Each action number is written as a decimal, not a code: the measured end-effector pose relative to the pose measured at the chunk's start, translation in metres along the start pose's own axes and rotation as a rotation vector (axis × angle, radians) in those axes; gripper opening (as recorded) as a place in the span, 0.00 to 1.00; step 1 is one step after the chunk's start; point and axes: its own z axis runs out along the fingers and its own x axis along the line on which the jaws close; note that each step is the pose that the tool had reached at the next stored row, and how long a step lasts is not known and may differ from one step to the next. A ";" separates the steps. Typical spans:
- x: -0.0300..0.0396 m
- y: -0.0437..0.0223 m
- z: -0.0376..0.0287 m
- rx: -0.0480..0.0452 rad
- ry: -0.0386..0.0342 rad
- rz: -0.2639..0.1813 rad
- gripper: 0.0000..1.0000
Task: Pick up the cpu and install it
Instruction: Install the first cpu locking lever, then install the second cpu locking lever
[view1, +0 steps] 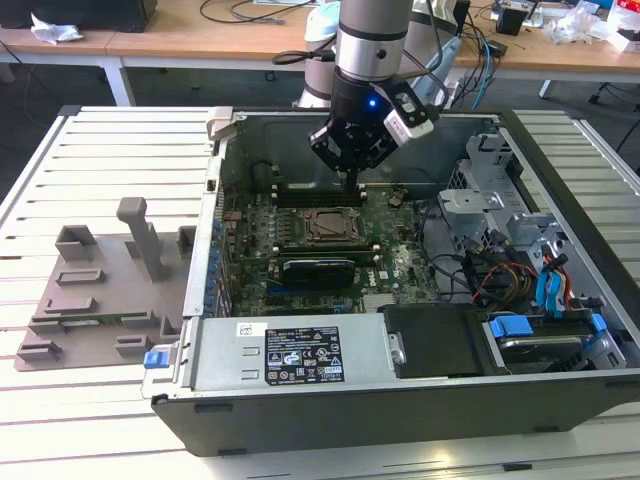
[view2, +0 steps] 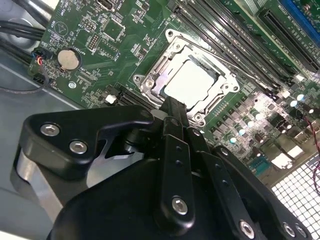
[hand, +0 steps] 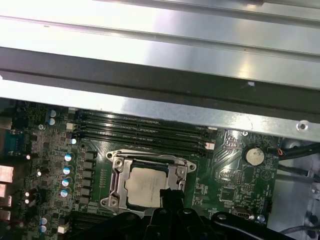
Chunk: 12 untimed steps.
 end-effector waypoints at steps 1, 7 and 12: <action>0.0000 0.0000 -0.0001 0.0000 0.0001 0.000 0.11; 0.0000 0.0000 -0.0008 0.0001 0.0001 0.000 0.11; 0.0001 -0.0006 -0.0013 0.0004 0.0002 0.000 0.11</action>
